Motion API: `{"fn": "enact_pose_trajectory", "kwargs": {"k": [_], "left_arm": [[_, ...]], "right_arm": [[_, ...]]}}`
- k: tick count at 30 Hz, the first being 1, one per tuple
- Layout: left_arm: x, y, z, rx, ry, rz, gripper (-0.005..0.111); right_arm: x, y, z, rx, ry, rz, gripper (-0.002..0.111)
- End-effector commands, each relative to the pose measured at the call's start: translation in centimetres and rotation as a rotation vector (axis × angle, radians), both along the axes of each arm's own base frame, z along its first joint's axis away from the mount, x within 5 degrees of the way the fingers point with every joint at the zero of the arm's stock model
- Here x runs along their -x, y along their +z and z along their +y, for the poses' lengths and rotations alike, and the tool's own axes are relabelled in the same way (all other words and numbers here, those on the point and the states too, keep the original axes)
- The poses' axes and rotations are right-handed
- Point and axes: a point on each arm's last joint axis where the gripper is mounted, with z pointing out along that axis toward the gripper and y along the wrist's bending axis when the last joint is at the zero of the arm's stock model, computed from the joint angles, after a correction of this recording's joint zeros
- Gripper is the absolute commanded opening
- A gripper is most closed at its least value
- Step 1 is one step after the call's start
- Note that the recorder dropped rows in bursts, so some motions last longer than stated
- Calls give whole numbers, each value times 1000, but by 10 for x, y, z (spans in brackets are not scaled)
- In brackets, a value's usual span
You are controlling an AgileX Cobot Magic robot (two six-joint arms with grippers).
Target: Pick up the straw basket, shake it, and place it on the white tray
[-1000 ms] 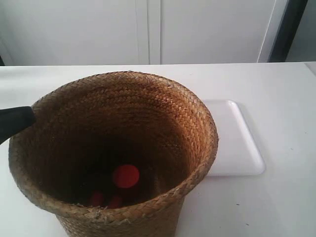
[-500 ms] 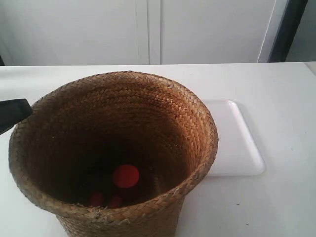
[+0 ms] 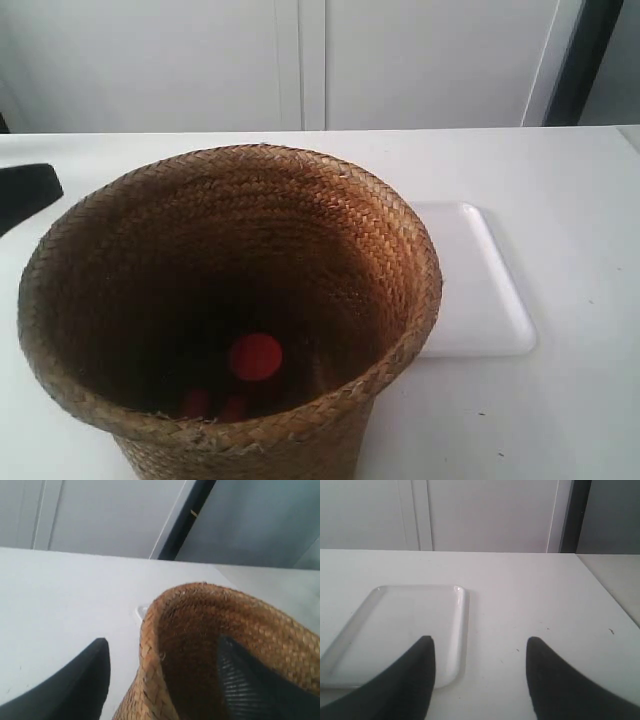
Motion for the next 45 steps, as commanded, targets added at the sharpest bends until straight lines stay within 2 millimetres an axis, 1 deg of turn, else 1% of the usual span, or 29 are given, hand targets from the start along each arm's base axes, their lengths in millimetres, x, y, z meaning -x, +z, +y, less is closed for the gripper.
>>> {"fn": "enact_pose_trajectory", "kwargs": {"k": [1, 3, 7, 9, 10, 12, 14, 18, 20, 22, 25, 26, 27, 28, 30, 31, 32, 33, 34, 35, 36, 38, 39, 40, 41, 42, 43, 44, 45], "left_arm": [[-1, 15, -5, -105, -43, -30, 64], [-4, 33, -4, -145, -19, -118, 64], [-15, 62, 12, -409, 174, -365, 60], [-16, 68, 15, -681, 182, -537, 55], [-16, 68, 15, -773, 170, -598, 52], [-15, 69, 15, -1002, 143, -740, 41], [-18, 70, 23, -1061, 239, -742, 26], [-21, 72, 38, -1039, 403, -637, 2], [-21, 73, 38, -1105, 400, -679, 0], [-20, 77, 34, -1209, 368, -785, 0], [-18, 79, 26, -1296, 296, -913, 0], [-18, 79, 25, -1235, 286, -904, 0], [-21, 79, 26, -924, 332, -742, 0], [-24, 80, 29, -764, 381, -624, 0], [-30, 87, 44, -430, 565, -356, 0], [-31, 90, 49, -356, 629, -306, 0], [-30, 92, 45, -328, 598, -324, 0], [-29, 94, 37, -329, 514, -348, 0], [-30, 95, 29, -210, 427, -299, 0], [-38, 88, 11, -59, 236, -172, 0], [-45, 77, -4, -41, 64, -91, 6], [-52, 70, -9, -40, 9, -47, 15], [-54, 69, -8, -45, 27, -48, 17], [-54, 69, -7, -109, 31, -98, 17], [-53, 69, -8, -155, -3, -136, 17], [-50, 66, -11, -267, -59, -222, 17], [-49, 63, -12, -306, -86, -250, 18], [-46, 56, -13, -376, -126, -297, 24], [-46, 49, -13, -432, -135, -323, 35]], "right_arm": [[0, 1, 0, 6, -1, -14, 52], [0, 1, 0, 6, -1, -14, 52], [0, 1, 0, 6, -1, -14, 52], [0, 1, 0, 6, -1, -14, 52], [0, 1, 0, 6, -1, -14, 52], [0, 1, 0, 6, -1, -14, 52], [0, 1, 0, 6, -1, -14, 52], [0, 1, 0, 6, -1, -14, 52], [0, 1, 0, 6, -1, -14, 52], [0, 1, 0, 6, -1, -14, 52], [0, 1, 0, 6, -1, -14, 52], [0, 1, 0, 6, -1, -14, 52], [0, 1, 0, 6, -1, -14, 52], [0, 1, 0, 6, -1, -14, 52], [0, 1, 0, 6, -1, -14, 52], [0, 1, 0, 6, -1, -14, 52], [0, 1, 0, 6, -1, -14, 52], [0, 1, 0, 6, -1, -14, 52], [0, 1, 0, 6, -1, -14, 52], [0, 1, 0, 6, -1, -16, 52], [0, 1, 0, 6, -1, -16, 52], [0, 1, 0, 6, -1, -16, 52], [0, 1, 0, 6, -1, -16, 52], [0, 1, 0, 6, -1, -16, 52], [0, 1, 0, 6, -1, -16, 52], [0, 1, 0, 6, -1, -16, 52], [0, 1, 0, 6, -1, -15, 52], [0, 1, 0, 6, -1, -15, 52], [0, 1, 0, 6, -1, -15, 52]]}}
